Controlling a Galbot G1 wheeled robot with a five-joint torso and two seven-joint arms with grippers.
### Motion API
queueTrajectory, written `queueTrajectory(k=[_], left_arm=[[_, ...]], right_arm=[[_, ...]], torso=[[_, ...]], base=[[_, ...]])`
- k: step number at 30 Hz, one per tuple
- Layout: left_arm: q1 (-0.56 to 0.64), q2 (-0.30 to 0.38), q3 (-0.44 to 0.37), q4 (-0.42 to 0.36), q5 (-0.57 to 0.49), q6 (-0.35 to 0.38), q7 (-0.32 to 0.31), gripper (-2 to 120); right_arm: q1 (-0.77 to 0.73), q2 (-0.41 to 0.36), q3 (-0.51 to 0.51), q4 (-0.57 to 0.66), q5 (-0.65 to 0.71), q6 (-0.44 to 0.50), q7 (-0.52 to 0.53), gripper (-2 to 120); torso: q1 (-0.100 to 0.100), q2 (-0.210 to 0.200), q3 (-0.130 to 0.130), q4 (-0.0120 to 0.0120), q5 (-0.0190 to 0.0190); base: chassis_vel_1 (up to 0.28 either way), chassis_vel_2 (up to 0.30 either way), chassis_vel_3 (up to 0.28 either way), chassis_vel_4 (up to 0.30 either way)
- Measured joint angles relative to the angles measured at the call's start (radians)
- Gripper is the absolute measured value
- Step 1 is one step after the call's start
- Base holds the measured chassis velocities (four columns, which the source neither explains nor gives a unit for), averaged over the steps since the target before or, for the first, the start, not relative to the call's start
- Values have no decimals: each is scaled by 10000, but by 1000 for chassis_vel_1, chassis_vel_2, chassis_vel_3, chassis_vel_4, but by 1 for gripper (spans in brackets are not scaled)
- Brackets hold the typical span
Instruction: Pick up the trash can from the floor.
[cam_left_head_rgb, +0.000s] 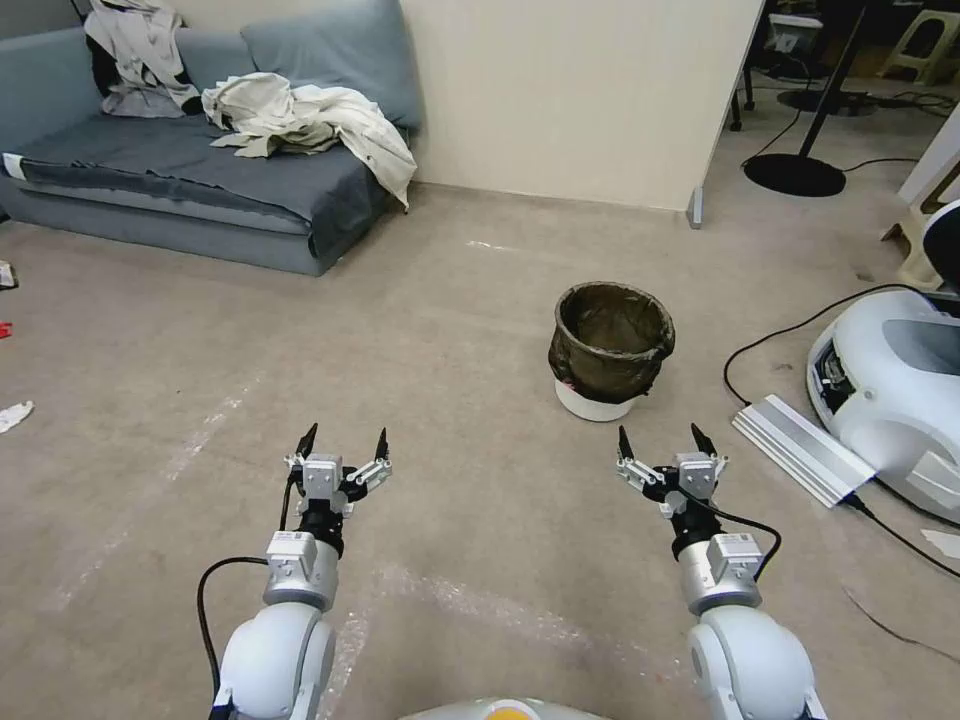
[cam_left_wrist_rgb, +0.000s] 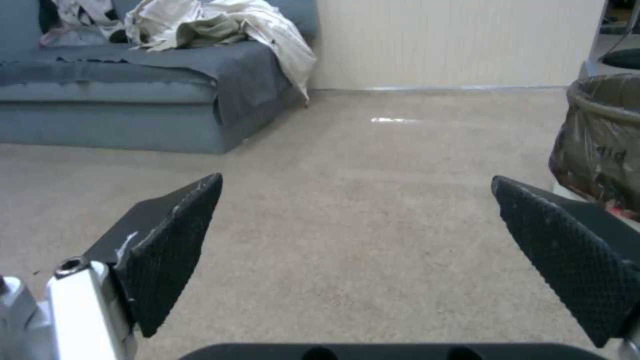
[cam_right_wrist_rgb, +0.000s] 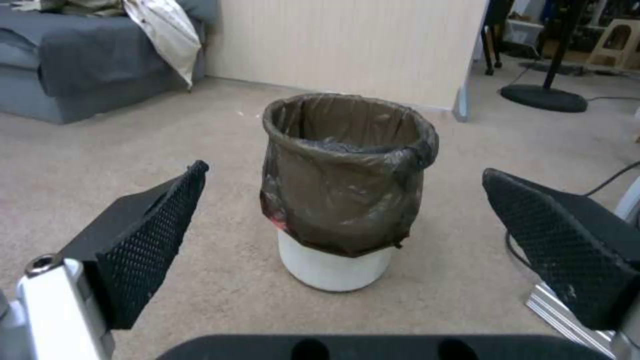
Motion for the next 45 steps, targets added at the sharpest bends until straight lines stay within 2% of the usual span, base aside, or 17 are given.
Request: queueTrajectory(k=[14,17,19,20,21,22,23,24,25,26,32,45], left_arm=[[0,0,0,0,0,0,0,100],[-39,3,5,-102,-88,92,-14,100],[-216,19,52,-479,-494,572,-105,100],[-216,19,52,-479,-494,572,-105,100],[-461,53,102,-970,-1014,1163,-234,100],[-461,53,102,-970,-1014,1163,-234,100],[-734,87,189,-1509,-1598,1858,-369,100],[-889,109,228,-1833,-1929,2234,-439,100],[-923,128,211,-1921,-1999,2333,-442,100],[-942,392,-110,-2094,-2099,2582,-479,100],[-854,551,-327,-2149,-2033,2646,-442,100],[-861,237,-325,-1766,-2059,2310,-18,100]], right_arm=[[0,-1,1,3,0,-3,-1,100],[-31,14,96,325,89,-234,-51,100],[-103,41,326,1001,297,-702,-148,100],[-103,41,326,1001,297,-702,-148,100],[-174,70,519,1599,484,-1141,-242,100],[-174,70,519,1599,484,-1141,-242,100],[-250,100,723,2214,680,-1587,-336,100],[-301,122,869,2665,834,-1892,-404,100],[-313,115,902,2768,945,-1893,-419,100],[-336,-87,1044,2888,1466,-1557,-511,100],[-403,-318,1095,2672,1845,-873,-626,100],[-437,-498,1082,2177,2021,-216,-644,100]], torso=[[0,0,0,0,0],[0,0,0,2,5],[0,0,0,3,-7],[0,0,0,3,-7],[0,0,0,-1,5],[0,0,0,-1,5],[0,0,1,-1,-1],[-1,0,0,-3,1],[0,0,0,-6,-1],[0,0,0,2,-1],[-1,0,0,2,1],[0,0,0,1,0]], base=[[0,0,0,0],[0,0,0,0],[0,0,0,0],[0,0,0,0],[0,0,0,0],[0,0,0,0],[0,0,0,0],[0,0,0,0],[0,0,0,0],[0,0,0,0],[0,0,0,0],[0,0,0,0]])
